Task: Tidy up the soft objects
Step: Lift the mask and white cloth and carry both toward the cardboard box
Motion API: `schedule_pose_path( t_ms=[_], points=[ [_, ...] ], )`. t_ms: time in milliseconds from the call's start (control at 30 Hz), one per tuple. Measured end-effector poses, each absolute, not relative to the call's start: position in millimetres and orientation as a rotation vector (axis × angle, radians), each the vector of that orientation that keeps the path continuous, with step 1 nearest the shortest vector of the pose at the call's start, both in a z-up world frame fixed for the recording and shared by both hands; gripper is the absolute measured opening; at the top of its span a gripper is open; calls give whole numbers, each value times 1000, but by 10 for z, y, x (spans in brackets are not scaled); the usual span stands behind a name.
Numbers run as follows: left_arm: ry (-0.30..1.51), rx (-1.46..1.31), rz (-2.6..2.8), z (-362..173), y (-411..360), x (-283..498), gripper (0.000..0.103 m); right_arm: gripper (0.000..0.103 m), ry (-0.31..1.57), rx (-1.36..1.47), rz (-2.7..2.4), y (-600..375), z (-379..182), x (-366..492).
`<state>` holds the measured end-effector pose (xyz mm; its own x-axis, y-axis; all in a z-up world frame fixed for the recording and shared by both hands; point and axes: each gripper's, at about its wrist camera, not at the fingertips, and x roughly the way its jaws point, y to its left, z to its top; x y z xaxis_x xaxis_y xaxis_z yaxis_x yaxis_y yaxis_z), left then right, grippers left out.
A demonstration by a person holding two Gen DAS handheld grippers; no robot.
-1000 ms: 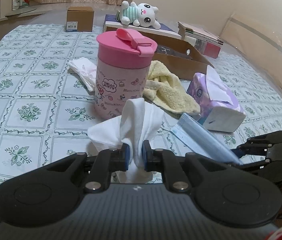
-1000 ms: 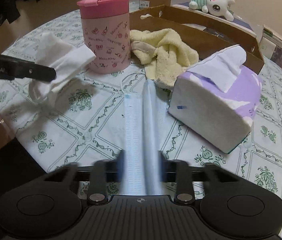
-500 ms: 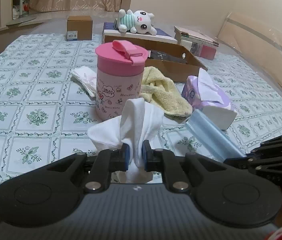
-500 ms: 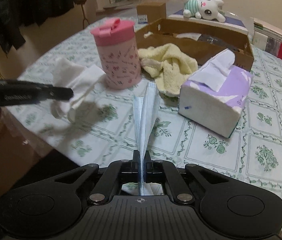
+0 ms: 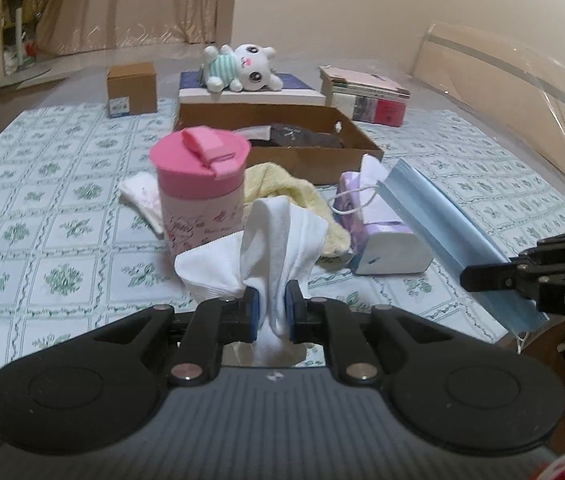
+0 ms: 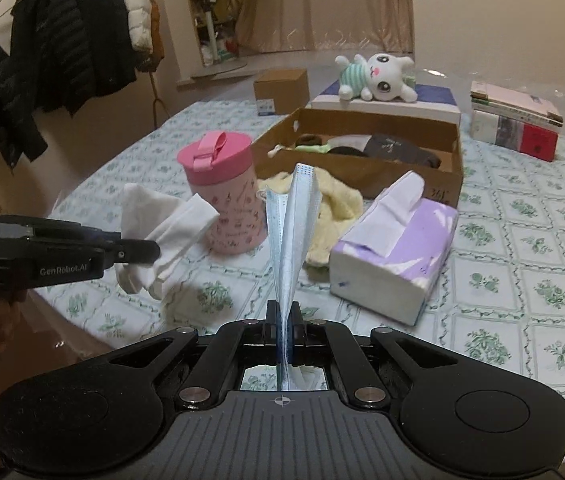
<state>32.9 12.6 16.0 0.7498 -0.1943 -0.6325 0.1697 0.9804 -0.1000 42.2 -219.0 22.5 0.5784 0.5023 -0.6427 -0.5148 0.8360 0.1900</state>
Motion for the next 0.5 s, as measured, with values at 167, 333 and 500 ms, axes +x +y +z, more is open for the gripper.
schedule_pose_path(
  t_ms=[167,333,500],
  points=[
    [679,-14,-234,248,14,373,11,2,734,4,573,-2274,286,447],
    [655,-8,-277,376,-60,475,11,2,721,33,558,-2349,372,514],
    [627,-7,-326,587,-117,690,11,2,699,51,551,-2401,520,685]
  ],
)
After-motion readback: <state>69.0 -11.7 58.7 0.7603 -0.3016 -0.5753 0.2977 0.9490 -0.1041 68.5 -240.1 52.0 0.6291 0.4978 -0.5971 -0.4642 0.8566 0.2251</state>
